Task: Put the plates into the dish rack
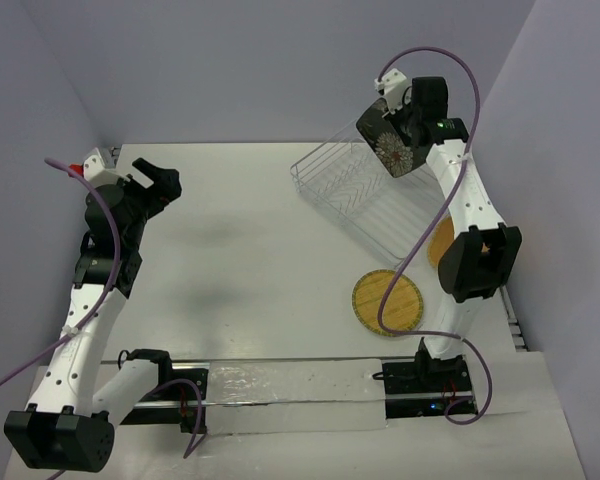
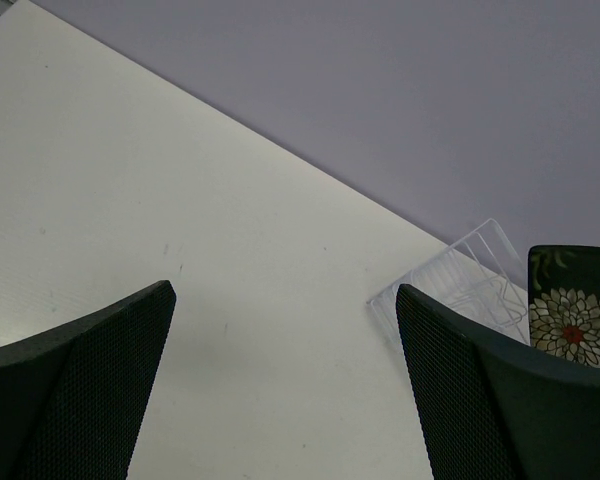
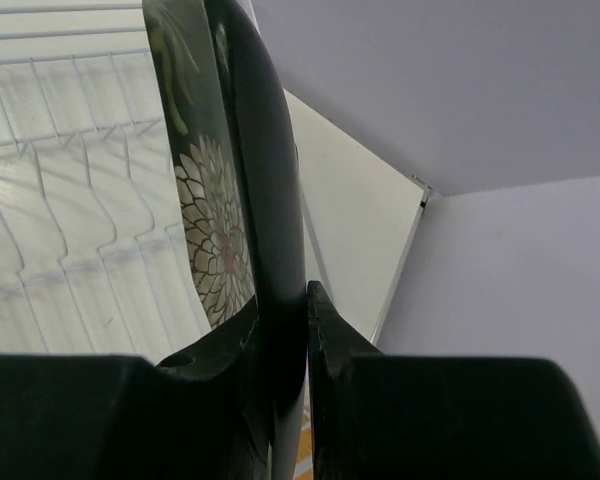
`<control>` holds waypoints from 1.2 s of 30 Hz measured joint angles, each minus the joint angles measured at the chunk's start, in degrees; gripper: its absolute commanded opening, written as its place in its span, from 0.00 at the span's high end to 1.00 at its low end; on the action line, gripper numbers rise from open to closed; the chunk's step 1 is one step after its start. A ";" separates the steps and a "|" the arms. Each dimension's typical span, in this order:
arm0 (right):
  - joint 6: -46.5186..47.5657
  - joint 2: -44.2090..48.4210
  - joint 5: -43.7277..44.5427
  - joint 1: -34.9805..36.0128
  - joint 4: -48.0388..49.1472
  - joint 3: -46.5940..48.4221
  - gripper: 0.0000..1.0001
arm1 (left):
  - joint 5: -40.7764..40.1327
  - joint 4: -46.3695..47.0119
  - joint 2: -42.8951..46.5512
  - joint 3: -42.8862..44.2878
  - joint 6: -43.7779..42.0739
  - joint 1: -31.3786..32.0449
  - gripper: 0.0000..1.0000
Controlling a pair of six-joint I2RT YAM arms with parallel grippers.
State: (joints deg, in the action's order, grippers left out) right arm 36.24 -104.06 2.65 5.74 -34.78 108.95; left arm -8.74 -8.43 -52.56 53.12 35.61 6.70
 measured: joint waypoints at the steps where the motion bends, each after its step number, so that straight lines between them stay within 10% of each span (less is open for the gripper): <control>1: 0.07 -1.58 0.00 0.00 0.01 1.18 1.00 | -0.05 -0.04 0.00 0.00 -0.11 0.00 0.01; 20: 0.58 -14.90 3.35 1.58 0.87 8.90 0.96 | -0.28 -0.81 -1.80 0.00 -0.57 0.00 0.01; 32: 0.05 -17.17 6.55 3.65 5.37 10.14 0.30 | 0.56 -1.26 -2.93 0.00 -0.85 0.00 0.01; 36: -1.92 -17.13 8.51 3.65 6.97 11.48 0.21 | 1.81 -1.20 -3.55 0.02 -0.87 0.00 0.01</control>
State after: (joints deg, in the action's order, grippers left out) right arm 34.32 -121.20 11.17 9.39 -27.81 120.43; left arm -6.93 -9.63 -56.11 53.15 34.74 6.70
